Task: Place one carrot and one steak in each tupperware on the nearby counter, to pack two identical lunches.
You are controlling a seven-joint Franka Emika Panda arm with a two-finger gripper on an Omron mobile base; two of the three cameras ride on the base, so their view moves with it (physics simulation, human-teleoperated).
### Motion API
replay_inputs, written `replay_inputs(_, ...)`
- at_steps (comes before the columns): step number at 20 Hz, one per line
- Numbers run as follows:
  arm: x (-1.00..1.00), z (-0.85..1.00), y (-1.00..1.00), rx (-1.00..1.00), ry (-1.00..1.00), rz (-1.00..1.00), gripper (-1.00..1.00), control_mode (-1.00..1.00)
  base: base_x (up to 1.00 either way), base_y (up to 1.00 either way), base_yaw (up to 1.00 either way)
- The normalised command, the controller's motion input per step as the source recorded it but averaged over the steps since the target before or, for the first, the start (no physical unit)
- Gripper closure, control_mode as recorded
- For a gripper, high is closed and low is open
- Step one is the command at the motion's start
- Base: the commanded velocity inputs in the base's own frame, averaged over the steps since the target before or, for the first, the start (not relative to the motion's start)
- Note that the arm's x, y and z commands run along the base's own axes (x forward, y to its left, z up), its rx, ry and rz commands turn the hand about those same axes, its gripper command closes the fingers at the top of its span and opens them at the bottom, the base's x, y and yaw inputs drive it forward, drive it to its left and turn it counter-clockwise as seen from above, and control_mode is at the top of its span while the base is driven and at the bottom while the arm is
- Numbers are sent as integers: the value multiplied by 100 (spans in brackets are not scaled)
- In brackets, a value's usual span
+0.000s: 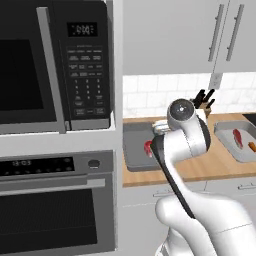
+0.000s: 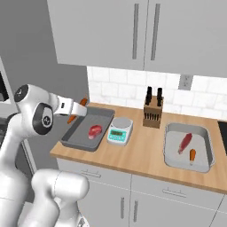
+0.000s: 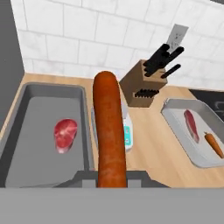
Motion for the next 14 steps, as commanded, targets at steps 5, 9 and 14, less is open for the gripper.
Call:
replay_inputs(5,100,-72,19,6,26,2,100,-100,0,0,0)
replay_inputs(9,91,-19,4,26,33,11,100,-100,0,0,0)
replay_inputs(14,43,-29,26,23,8,7,100,-100,0,0,0)
